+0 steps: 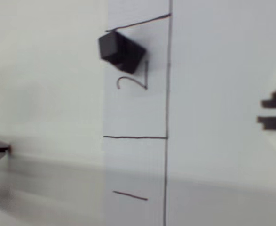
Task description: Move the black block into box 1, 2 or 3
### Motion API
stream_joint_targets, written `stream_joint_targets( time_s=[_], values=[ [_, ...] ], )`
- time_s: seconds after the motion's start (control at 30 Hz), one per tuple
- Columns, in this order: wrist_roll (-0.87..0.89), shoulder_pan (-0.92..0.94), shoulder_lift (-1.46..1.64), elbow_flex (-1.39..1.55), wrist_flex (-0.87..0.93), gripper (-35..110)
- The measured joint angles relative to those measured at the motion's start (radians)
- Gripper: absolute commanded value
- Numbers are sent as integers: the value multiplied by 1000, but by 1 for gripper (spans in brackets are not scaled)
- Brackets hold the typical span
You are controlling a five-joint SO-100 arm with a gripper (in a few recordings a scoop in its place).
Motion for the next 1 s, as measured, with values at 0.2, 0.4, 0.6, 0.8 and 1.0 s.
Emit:
stream_joint_targets(
  time_s=[0.2, 0.4, 0.6, 0.8, 1.0],
  values=[
    [20, -26, 227, 210, 0, 0],
    [29, -37, 459, 410, 0, 0],
    [29, -58, 686, 574, 0, 0],
    [40, -81, 946, 752, 0, 0],
    [46, -91, 1170, 902, 8, 0]
  ],
)
